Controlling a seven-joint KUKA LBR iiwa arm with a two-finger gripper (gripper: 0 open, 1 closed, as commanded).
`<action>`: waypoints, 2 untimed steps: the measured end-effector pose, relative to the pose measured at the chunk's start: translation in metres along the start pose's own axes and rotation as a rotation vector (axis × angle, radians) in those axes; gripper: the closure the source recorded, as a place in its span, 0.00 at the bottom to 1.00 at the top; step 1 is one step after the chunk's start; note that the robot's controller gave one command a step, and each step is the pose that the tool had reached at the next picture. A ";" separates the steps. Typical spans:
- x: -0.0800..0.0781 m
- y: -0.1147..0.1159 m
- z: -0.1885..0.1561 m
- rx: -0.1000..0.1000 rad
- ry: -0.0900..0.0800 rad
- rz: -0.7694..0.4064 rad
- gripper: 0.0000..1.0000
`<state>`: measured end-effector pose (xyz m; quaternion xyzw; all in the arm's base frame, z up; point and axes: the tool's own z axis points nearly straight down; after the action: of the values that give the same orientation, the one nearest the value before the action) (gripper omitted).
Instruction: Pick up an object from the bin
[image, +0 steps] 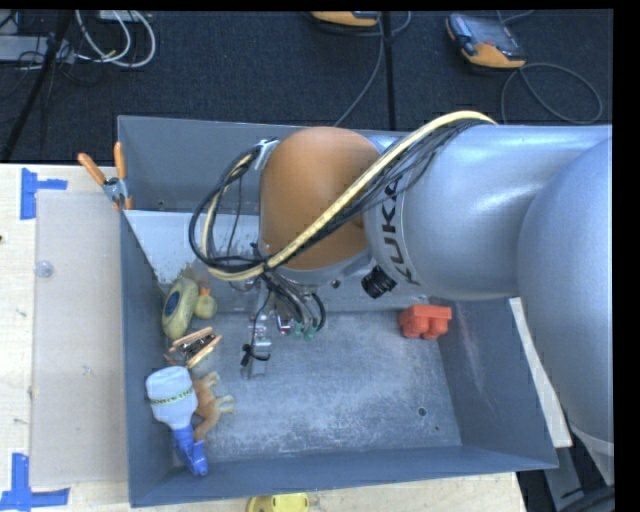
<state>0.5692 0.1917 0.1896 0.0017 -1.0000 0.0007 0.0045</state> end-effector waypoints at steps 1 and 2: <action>-0.002 -0.001 -0.005 -0.001 -0.008 0.005 0.00; -0.003 0.010 0.022 -0.002 -0.014 -0.119 0.00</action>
Offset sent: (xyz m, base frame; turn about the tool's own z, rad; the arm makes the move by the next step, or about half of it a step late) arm -0.0047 0.0481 -0.1196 -0.4922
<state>0.5717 0.2019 0.1678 0.0612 -0.9981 -0.0004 -0.0022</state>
